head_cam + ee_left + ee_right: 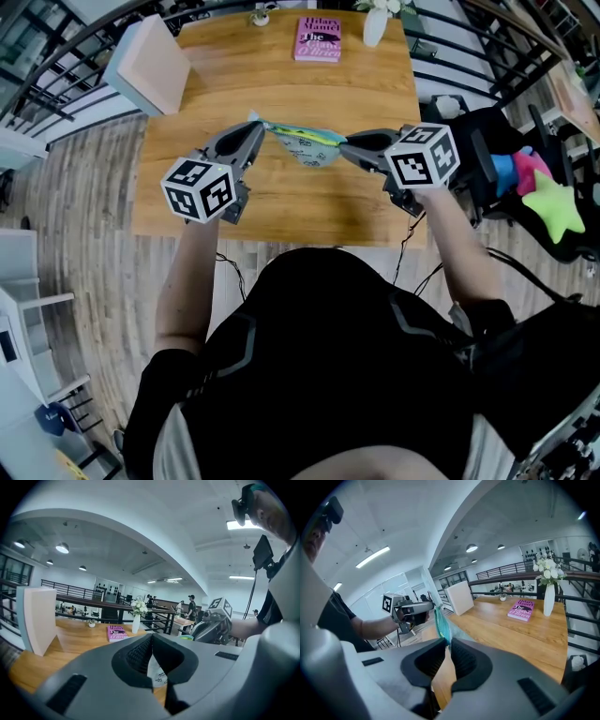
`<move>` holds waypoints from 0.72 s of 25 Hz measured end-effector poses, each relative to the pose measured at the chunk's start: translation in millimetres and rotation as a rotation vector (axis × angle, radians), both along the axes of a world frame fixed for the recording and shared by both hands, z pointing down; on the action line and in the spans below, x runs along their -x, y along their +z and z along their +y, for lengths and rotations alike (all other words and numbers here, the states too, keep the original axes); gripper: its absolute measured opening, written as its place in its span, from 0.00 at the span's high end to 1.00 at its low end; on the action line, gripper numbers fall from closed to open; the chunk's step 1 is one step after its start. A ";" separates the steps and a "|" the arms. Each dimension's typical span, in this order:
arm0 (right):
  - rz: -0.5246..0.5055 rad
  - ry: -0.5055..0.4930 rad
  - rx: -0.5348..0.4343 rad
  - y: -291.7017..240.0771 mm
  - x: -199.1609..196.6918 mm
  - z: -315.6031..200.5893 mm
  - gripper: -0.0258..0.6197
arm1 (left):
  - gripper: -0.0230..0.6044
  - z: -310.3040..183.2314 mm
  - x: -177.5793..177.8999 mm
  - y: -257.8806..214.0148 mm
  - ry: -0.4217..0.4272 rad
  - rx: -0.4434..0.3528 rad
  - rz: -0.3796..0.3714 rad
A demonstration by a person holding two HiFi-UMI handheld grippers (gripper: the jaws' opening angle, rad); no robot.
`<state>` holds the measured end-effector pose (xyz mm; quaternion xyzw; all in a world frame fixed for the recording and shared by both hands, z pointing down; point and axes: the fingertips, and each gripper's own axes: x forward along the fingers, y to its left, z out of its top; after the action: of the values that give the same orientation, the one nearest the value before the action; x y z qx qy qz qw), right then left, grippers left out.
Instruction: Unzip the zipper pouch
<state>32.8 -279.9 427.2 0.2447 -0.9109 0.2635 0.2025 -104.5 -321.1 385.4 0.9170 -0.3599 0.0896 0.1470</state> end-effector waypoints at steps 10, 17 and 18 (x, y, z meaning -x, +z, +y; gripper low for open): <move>-0.001 0.017 0.029 15.3 -9.6 -16.1 0.88 | 0.92 -9.1 13.6 18.1 -0.076 0.035 -0.021; 0.042 0.012 0.035 41.5 -15.1 -32.2 0.88 | 0.92 -16.5 9.7 54.0 -0.086 0.121 -0.022; 0.057 0.007 0.036 46.9 -16.4 -34.1 0.88 | 0.92 -17.0 8.2 60.2 -0.087 0.128 -0.033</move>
<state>49.2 -314.0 474.2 0.2516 -0.8989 0.2736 0.2319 -112.8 -338.1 445.6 0.8877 -0.3951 0.1210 0.2033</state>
